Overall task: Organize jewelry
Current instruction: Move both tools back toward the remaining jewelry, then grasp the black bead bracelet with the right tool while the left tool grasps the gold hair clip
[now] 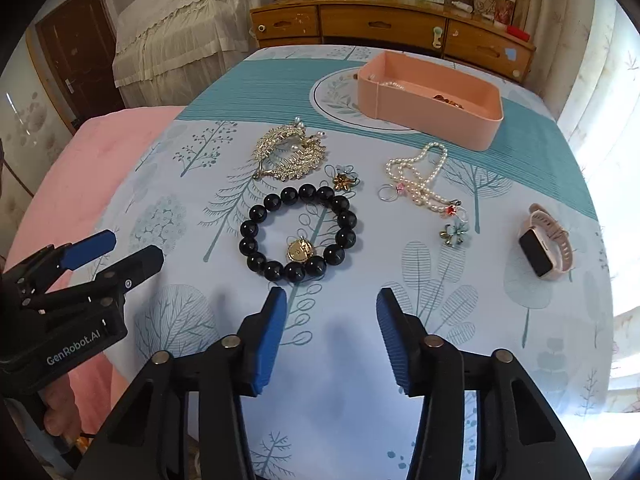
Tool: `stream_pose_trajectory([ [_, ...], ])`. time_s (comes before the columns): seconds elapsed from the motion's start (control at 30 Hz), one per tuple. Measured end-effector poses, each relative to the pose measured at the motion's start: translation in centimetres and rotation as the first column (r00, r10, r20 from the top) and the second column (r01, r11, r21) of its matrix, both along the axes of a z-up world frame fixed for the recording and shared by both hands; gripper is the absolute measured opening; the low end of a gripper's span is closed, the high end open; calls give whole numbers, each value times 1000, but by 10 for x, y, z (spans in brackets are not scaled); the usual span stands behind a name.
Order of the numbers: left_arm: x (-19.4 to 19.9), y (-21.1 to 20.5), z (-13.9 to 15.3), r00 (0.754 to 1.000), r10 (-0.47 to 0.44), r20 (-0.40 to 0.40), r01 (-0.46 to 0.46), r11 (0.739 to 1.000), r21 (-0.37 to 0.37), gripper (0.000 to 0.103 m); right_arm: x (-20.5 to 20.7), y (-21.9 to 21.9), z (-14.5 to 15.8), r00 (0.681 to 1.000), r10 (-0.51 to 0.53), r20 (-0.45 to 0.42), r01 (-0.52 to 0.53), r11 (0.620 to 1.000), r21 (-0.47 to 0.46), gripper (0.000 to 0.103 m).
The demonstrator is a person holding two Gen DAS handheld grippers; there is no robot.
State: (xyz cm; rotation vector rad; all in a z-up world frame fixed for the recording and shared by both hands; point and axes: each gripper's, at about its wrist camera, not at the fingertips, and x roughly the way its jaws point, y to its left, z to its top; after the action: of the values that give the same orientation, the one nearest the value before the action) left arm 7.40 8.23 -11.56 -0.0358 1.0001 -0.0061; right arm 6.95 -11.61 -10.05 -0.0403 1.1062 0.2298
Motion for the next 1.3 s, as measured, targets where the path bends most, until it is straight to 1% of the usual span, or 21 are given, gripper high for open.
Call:
stream_pose_trajectory([
  [0.13,9,2,-3,1000,1,-12,-1,1000,-2,66,21,-2,-8,999,-22,-27,23,999,31,40],
  [0.2,15,5,-5,1000,3,-22,-3,1000,-6,66,34,-3,-12,999,-32,-41,34,999,41,36],
  [0.23,17,6,-6,1000,5,-26,-5,1000,-8,66,40,-3,-13,998,-34,-45,36,999,41,32],
  [0.33,28,10,-8,999,9,-40,-10,1000,-17,66,62,1,-17,998,-37,-42,37,999,16,30],
  [0.47,44,12,-12,997,-3,-77,1,1000,-31,66,86,7,-26,998,-34,-61,34,999,-2,27],
  [0.6,63,12,-14,994,-26,-106,20,998,-60,66,99,15,-36,996,-13,-85,10,999,-36,26],
  [0.67,75,10,-13,993,-37,-116,30,998,-61,66,103,19,-42,995,6,-99,-12,999,-53,25],
  [0.73,89,7,-12,992,-50,-119,44,997,-58,66,104,23,-44,996,19,-88,-26,997,-73,24],
  [0.83,111,-3,-7,987,-102,-123,96,994,-51,66,102,24,-45,997,29,-71,-34,996,-77,16],
  [0.93,133,-14,-2,973,-187,-134,182,982,-49,66,99,23,-46,998,39,-59,-43,997,-70,15],
  [1.03,156,-21,1,956,-244,-163,236,970,-65,66,90,16,-46,998,42,-47,-44,998,-44,15],
  [1.17,189,-22,-6,938,-260,-230,243,965,-99,66,84,5,-45,998,32,-45,-32,999,12,15],
  [1.3,212,-16,-19,909,-277,-310,230,956,-180,66,82,0,-45,998,33,-44,-31,999,41,15],
])
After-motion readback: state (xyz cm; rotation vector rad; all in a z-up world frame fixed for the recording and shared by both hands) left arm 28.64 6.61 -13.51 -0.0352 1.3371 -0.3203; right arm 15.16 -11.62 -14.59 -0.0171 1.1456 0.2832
